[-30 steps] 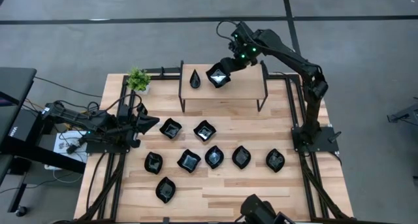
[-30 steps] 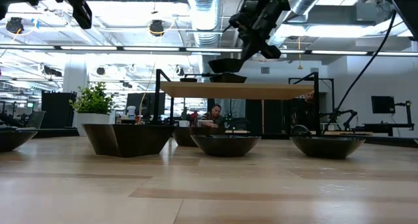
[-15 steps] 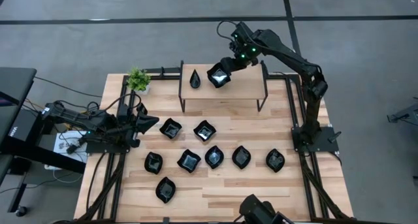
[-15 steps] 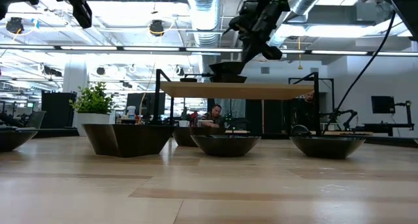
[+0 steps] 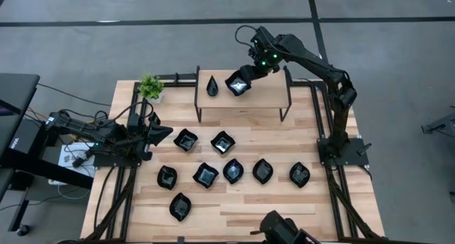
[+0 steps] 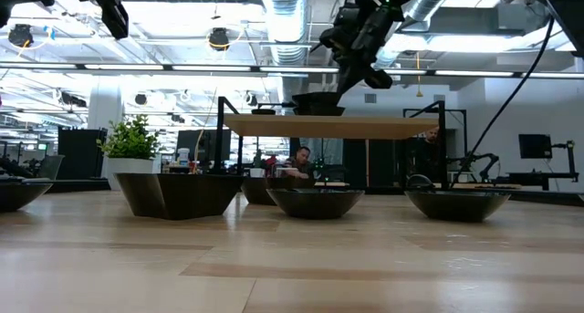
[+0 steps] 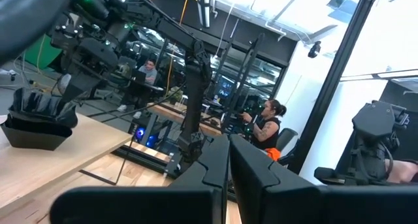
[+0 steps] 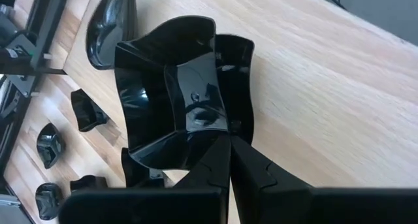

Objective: Pick & Place Mini shaped plates
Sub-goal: Stack the black distorted square plate on top of the black distorted square plate on the shelf

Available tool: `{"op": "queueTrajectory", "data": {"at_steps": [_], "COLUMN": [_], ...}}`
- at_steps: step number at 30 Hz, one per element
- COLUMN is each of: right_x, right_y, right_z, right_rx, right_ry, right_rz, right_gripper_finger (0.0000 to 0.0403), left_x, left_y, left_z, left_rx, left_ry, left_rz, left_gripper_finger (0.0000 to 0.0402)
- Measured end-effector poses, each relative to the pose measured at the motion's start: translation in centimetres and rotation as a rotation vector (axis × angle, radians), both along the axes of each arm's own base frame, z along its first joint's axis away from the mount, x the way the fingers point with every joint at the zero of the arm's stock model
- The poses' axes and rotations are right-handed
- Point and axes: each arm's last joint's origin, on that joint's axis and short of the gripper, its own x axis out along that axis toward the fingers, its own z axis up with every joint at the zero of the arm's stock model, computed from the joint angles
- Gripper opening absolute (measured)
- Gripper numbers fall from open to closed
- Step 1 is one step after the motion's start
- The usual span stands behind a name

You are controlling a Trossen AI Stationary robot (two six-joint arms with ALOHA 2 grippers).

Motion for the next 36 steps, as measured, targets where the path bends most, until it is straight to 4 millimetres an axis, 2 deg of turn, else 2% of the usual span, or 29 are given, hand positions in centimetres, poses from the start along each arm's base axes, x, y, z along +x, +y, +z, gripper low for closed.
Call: {"op": "queueTrajectory", "data": {"at_steps": [20,36], "right_x": [0.2,0.9], "right_y": [0.4,1.2], "right_z": [0.0,-0.1], "right_rx": [0.059,0.016], "right_ry": [-0.008,0.023], "right_rz": [-0.037,-0.030], "right_gripper_finger": [0.0000,0.0001], "left_x": [0.0,0.0], "left_y": [0.0,0.0], "left_z": [0.0,0.0], "left_rx": [0.000,0.000], "left_ry": [0.000,0.000], "left_rz": [0.000,0.000], "left_gripper_finger": [0.0016,0.0016]}}
